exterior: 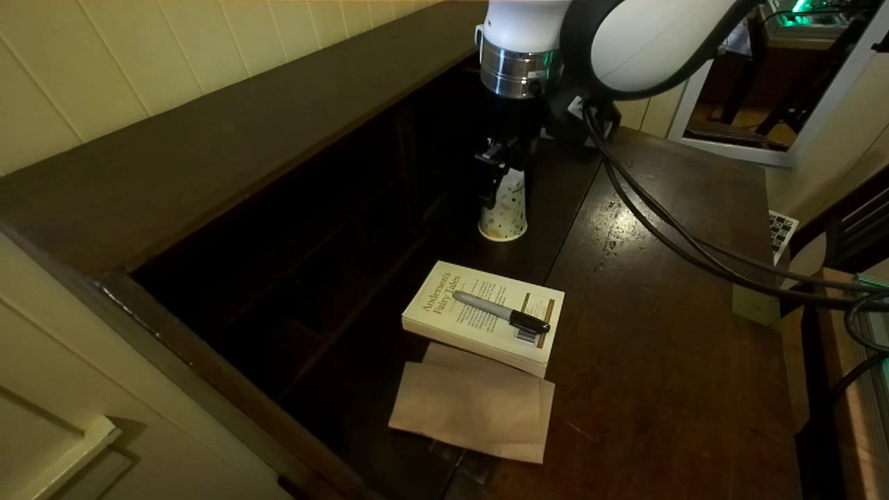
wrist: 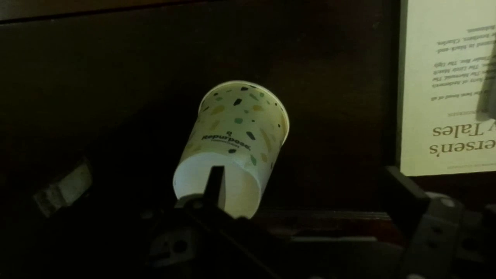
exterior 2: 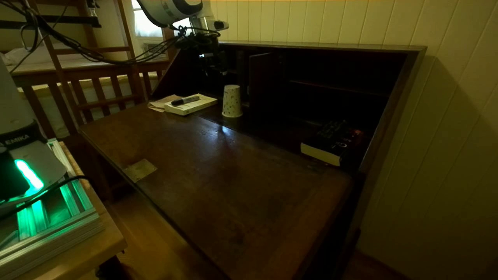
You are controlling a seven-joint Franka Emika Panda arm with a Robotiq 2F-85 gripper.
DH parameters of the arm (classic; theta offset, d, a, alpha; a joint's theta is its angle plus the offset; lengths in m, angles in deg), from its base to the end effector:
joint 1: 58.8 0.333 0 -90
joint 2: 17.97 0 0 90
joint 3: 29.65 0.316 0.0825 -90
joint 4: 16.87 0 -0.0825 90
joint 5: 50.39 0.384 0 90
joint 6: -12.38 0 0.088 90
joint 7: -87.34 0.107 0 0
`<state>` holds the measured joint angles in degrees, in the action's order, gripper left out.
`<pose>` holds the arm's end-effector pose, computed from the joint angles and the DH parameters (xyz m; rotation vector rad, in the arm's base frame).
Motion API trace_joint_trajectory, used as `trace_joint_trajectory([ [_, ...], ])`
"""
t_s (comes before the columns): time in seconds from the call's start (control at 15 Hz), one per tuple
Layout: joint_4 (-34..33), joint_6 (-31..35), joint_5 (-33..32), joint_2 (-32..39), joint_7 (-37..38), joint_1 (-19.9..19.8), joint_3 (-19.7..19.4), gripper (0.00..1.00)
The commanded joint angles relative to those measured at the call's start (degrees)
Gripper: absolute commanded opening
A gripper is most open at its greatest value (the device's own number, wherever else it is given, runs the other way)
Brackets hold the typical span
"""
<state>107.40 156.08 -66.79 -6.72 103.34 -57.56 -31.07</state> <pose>0.5726 0.0005 0.3171 2.9613 -0.0923 0.2469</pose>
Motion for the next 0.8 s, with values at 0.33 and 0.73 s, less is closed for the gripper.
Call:
trace_joint_trajectory([
  [0.33,0.36,4.63,5.95,3.11,-2.68,-0.55,-0.37,1.00],
  [0.73,0.10,4.06,9.70,3.12,-4.01,0.01,0.48,1.00],
])
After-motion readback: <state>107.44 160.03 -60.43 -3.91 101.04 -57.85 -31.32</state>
